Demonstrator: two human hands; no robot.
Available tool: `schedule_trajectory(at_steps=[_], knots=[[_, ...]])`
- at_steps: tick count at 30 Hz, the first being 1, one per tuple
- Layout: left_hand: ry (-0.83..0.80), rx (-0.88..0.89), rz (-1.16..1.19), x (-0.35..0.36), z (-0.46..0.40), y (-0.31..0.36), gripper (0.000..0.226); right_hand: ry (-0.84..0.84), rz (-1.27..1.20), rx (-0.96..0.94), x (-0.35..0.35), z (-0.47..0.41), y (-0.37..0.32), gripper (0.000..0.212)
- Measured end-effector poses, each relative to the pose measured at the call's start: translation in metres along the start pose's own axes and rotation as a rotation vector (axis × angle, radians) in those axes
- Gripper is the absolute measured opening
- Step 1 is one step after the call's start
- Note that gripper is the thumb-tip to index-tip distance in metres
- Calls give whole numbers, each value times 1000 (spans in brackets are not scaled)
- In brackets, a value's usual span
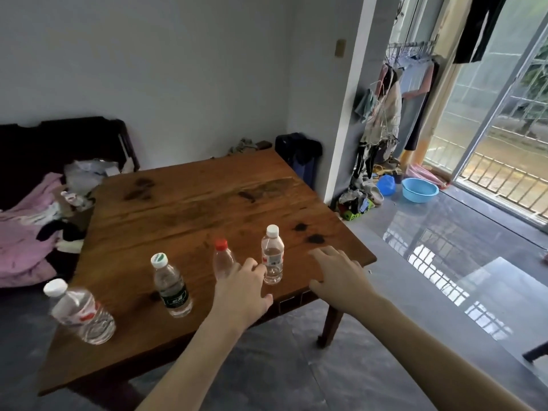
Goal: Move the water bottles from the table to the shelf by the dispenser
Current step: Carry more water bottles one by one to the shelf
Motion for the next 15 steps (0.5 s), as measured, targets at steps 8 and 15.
schedule_trajectory(at_steps=[8, 15], knots=[[9, -108, 45, 8, -94, -9, 63, -27, 4, -116, -5, -111, 23, 63], [-33, -189, 150, 25, -142, -17, 73, -97, -13, -230, 13, -185, 32, 62]])
Point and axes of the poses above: each hand's wrist, its own z-axis away from the middle knuckle, its own x-axis out of the palm, y = z × x, the point moved 2 cm from there along -z, towards the middle knuckle, and after that the axes turned 2 degrees about -z, right-handed, at the moved point
